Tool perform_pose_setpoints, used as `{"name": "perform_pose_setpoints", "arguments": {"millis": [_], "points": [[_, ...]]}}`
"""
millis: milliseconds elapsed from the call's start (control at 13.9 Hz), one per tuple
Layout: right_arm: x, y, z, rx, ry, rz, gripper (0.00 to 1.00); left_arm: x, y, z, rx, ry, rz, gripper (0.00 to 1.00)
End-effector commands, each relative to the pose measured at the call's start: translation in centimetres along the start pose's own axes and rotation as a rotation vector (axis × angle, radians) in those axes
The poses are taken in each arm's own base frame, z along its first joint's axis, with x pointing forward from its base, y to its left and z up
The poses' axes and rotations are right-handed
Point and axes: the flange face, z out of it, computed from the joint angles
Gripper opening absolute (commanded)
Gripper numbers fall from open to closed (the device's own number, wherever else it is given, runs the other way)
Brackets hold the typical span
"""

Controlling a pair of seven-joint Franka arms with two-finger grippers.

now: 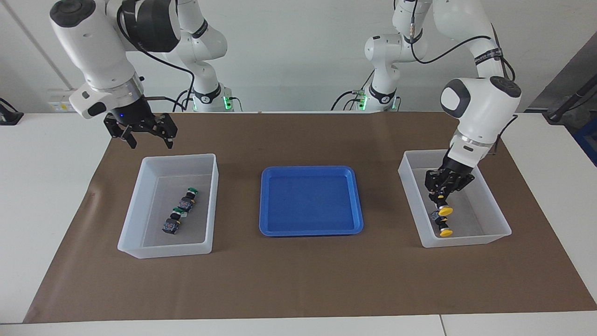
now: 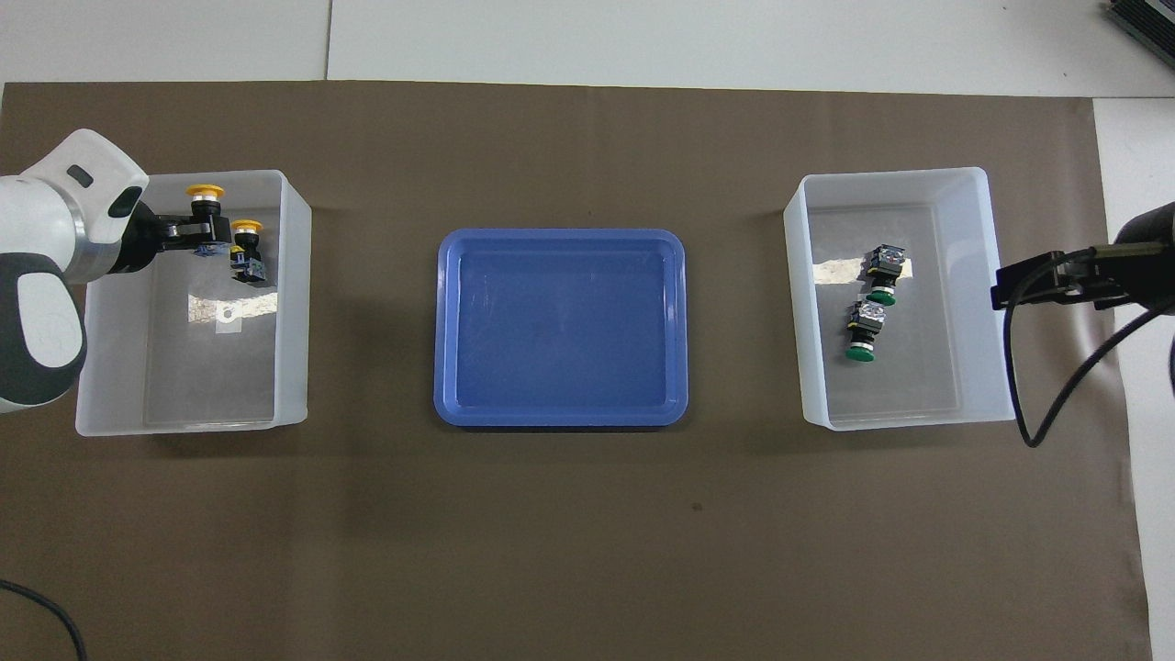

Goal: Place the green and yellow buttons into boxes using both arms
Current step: 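Lower the yellow button into the left box and open the left gripper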

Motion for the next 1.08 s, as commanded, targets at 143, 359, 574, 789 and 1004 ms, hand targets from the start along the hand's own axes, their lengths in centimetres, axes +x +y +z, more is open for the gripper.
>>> {"name": "perform_pose_setpoints", "arguments": {"millis": [143, 359, 574, 789, 1004], "points": [[-0.3, -0.3, -0.3, -0.01, -0.011, -0.032, 1.0, -0.2, -3.7, 2.5, 0.02, 0.009, 0.036, 0.0], [-0.5, -0.2, -0.2, -0.01, -0.022, -0.029, 1.0, -0.5, -4.8, 4.9, 0.029, 0.01, 0.037, 0.0], [-0.5, -0.2, -0.1, -0.01, -0.024, -0.029, 1.0, -0.6, -5.4, 7.2, 0.035, 0.014, 0.03, 0.04], [-0.5, -0.2, -0.1, -0.01, -0.025, -0.026, 1.0, -0.8, -5.8, 9.2, 0.04, 0.012, 0.022, 0.13], [-0.4, 0.2, -0.3, 0.007, -0.014, 0.012, 1.0, -1.6, -5.9, 10.1, 0.037, -0.009, 0.014, 0.4]]}}
